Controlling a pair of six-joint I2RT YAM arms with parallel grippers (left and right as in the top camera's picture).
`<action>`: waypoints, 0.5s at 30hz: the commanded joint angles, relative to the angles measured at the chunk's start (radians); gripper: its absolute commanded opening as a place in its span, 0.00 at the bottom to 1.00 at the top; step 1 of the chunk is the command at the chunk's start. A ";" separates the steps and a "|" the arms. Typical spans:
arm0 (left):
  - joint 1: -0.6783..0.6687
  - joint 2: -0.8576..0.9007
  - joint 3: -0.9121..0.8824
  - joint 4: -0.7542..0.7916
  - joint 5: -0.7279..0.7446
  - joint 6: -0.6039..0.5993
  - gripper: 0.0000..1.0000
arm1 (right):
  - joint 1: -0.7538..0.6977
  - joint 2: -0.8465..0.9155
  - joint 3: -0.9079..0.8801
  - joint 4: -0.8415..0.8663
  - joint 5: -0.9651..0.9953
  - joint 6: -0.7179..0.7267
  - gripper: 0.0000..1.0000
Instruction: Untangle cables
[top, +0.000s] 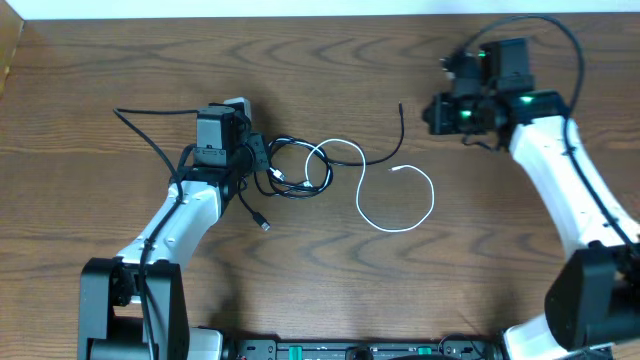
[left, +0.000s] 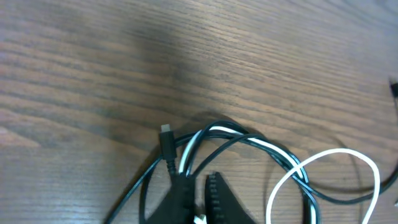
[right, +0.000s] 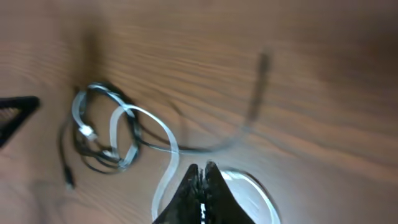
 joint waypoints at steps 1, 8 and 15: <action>-0.001 0.004 -0.010 0.004 -0.049 -0.025 0.08 | 0.070 0.056 0.002 0.063 -0.055 0.031 0.01; -0.001 0.004 -0.010 0.005 -0.051 -0.025 0.17 | 0.200 0.191 0.002 0.269 0.003 0.030 0.70; -0.001 0.004 -0.010 0.006 -0.051 -0.025 0.27 | 0.278 0.339 0.002 0.395 0.073 0.073 0.86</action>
